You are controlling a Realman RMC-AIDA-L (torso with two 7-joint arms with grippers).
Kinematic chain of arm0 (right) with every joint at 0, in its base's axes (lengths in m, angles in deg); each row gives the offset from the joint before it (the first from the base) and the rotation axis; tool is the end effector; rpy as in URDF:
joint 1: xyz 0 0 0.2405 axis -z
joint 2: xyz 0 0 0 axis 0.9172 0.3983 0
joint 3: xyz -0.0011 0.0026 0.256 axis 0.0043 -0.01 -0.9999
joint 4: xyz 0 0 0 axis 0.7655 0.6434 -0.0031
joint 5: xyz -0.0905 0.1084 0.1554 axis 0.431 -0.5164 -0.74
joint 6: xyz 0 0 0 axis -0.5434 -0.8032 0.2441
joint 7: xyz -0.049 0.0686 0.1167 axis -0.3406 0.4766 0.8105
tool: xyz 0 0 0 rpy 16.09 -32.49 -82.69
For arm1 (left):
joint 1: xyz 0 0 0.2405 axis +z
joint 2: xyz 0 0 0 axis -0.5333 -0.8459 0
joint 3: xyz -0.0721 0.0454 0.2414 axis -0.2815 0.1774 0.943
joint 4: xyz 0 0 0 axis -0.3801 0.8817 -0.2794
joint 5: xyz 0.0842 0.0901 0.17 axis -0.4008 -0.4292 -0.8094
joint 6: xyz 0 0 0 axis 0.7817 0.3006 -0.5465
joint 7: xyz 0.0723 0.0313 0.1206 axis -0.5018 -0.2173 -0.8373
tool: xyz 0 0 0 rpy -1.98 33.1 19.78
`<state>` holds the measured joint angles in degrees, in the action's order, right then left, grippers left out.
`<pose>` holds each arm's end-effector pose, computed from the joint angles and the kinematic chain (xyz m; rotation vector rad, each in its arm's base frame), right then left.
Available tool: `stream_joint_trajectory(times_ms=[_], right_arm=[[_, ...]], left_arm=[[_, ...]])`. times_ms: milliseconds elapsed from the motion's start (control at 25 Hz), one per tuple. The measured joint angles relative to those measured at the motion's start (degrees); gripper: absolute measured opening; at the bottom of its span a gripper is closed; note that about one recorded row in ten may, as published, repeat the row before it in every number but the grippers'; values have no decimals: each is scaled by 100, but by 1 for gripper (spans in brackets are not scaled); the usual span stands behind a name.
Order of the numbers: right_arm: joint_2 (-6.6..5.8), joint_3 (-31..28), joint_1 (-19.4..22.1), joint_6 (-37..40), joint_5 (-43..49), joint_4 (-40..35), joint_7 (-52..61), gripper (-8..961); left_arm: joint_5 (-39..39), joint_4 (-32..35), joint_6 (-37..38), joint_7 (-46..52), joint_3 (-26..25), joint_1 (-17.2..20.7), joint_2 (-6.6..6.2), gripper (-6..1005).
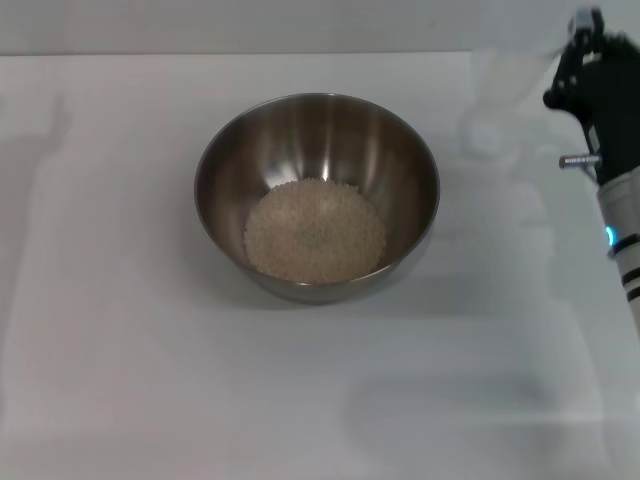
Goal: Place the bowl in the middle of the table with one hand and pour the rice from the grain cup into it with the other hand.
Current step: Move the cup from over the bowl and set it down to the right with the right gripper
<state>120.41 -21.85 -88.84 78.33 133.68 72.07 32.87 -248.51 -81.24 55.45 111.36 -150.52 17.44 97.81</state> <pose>0.2557 0.3291 -0.0342 -1.4653 0.4000 0.7941 -0.2843 0.3447 0.1092 -1.2077 -0.3639 -1.1700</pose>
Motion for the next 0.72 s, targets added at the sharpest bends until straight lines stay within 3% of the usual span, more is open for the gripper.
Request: stream_joint_trajectory(times_ms=[200,720], right_arm=[[-5,2,-11,-861,-352,-43,824,23],[-2,-59,-363,-2055,-398,-491,1124,30]], left_arm=[[-3,3,74,0,8,40,0,815],[-6,-64,289,16,72,123,6,815]])
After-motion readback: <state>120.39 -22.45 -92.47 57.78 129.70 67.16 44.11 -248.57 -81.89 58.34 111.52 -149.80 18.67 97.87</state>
